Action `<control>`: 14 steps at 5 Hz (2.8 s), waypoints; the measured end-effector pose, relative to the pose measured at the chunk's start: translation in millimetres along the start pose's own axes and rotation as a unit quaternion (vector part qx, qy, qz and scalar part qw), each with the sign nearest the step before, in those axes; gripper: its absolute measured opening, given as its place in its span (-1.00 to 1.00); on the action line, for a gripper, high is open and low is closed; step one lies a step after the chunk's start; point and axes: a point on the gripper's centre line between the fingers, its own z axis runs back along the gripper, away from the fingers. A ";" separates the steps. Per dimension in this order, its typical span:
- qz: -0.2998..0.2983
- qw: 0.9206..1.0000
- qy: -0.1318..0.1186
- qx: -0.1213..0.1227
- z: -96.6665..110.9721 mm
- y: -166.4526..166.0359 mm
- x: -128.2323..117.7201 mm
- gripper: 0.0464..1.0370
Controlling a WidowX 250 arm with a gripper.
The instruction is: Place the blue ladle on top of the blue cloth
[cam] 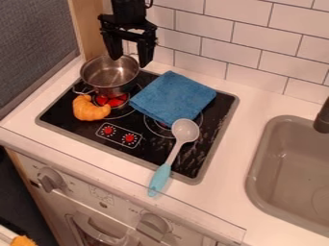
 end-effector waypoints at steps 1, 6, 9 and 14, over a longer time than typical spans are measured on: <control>0.002 1.000 0.019 -0.006 -15.7 -1.7 -5.9 0.93; -0.049 0.998 0.014 0.022 -10.6 -131.6 -154.4 0.93; 0.038 0.996 -0.077 0.012 -50.4 -149.7 -149.5 0.93; -0.020 0.998 -0.008 0.051 -58.1 -151.3 -137.6 -0.38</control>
